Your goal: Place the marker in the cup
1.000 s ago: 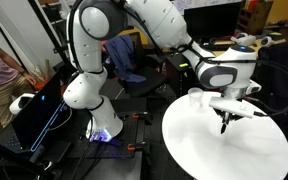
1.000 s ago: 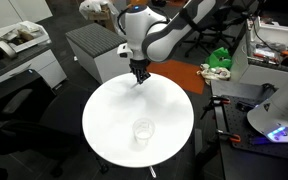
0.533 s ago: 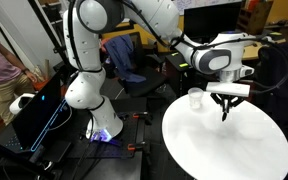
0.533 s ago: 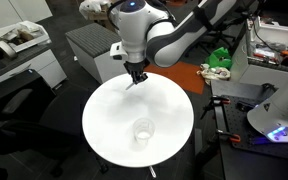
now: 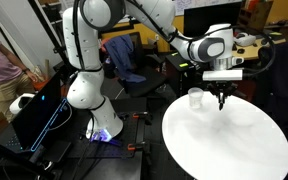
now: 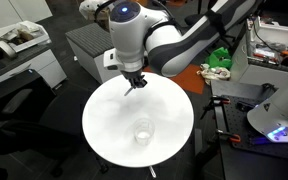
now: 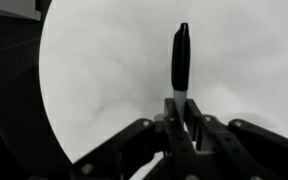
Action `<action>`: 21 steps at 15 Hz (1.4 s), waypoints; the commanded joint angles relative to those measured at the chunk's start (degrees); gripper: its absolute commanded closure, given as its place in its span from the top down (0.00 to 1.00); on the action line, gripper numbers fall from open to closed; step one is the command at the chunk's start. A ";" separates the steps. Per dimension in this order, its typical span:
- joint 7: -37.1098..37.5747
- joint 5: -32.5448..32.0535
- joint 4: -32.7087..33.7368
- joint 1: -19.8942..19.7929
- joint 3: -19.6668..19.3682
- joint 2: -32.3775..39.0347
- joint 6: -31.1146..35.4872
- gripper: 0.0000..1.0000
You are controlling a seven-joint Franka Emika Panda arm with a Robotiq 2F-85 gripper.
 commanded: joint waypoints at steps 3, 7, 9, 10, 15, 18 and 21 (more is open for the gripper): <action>1.72 -3.77 1.80 2.93 1.41 -1.75 -7.95 0.03; 1.17 -4.60 2.55 4.39 3.08 -1.88 -11.81 0.03; 0.73 -4.89 3.14 4.95 3.86 -1.47 -13.45 0.03; 0.71 -5.16 3.48 5.30 4.09 -1.14 -14.19 0.03; -1.49 -4.88 4.76 6.09 5.60 -0.14 -17.61 0.03; -3.75 -4.31 5.30 6.14 6.50 0.43 -19.18 0.03; -6.42 -3.94 5.77 6.16 7.02 1.11 -20.40 0.03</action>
